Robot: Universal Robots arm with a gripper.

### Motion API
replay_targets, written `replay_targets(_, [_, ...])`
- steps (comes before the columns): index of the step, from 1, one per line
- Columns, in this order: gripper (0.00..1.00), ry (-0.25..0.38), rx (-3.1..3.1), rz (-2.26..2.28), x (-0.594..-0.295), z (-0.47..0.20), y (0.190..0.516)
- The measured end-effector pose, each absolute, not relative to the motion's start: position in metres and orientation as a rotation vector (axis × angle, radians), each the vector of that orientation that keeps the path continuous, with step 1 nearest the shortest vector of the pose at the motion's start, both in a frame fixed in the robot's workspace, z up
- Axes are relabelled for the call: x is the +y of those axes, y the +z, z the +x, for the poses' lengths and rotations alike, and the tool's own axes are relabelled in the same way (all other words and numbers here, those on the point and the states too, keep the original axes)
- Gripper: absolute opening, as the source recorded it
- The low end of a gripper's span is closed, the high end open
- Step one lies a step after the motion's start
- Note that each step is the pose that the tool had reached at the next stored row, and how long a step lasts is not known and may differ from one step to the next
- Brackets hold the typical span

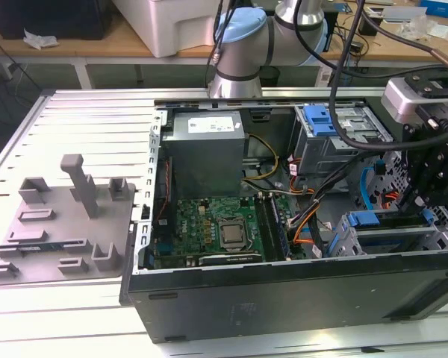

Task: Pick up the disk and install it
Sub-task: 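Insert the first disk wire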

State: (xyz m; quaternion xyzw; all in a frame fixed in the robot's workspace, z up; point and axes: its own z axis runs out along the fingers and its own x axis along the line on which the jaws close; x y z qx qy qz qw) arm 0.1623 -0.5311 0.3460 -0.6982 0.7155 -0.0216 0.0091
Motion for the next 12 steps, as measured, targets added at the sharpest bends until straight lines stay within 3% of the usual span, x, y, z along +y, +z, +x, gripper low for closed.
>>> replay_targets(12, [0.16, -0.067, 2.235, -2.181, -0.5311, 0.1623, 0.3440])
